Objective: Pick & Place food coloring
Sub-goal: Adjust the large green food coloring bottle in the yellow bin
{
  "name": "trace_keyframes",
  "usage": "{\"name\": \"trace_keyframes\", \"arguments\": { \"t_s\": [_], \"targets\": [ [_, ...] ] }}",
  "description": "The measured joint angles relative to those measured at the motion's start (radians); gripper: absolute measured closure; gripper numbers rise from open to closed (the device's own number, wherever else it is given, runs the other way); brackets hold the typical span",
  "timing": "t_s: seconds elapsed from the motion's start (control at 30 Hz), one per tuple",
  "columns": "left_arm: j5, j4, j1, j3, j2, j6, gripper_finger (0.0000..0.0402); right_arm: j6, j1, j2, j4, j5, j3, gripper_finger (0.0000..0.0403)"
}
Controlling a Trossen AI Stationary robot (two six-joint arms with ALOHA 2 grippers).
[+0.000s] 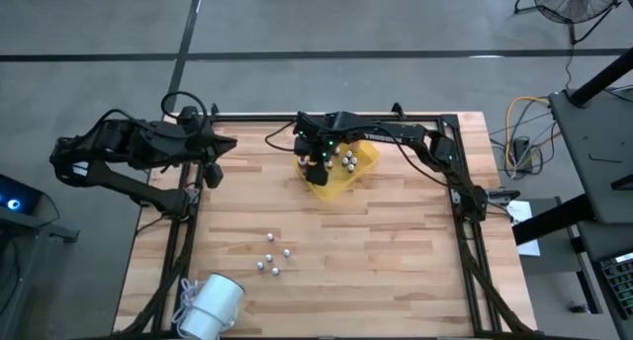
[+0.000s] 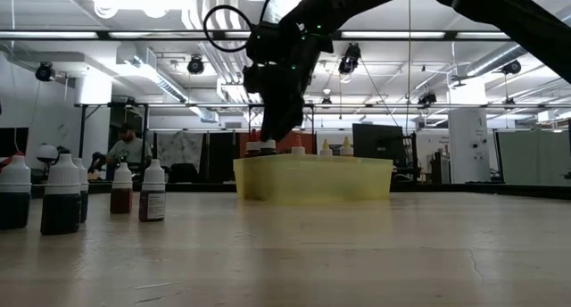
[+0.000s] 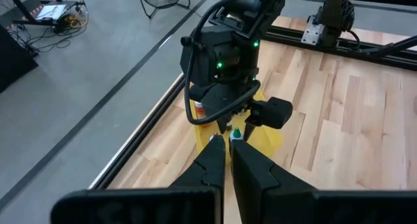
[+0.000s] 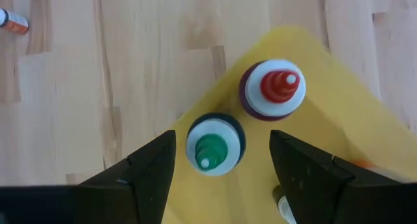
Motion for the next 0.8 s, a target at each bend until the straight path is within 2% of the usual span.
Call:
{"name": "trace_keyframes", "arguments": {
  "t_s": [0.37,0.57,0.8],
  "targets": [
    [-0.016,0.0,0.0,0.0,-0.001,0.0,0.0402,0.015,0.0,0.0,0.013,0.0,-0.015,0.0174],
    [-0.017,0.014,0.0,0.0,-0.002,0.0,0.0402,0.015,0.0,0.0,0.014,0.0,-0.023,0.0206],
    [-0.018,0.024,0.0,0.0,-0.003,0.002,0.0402,0.015,0.0,0.0,0.016,0.0,-0.025,0.0267]
  ]
}}
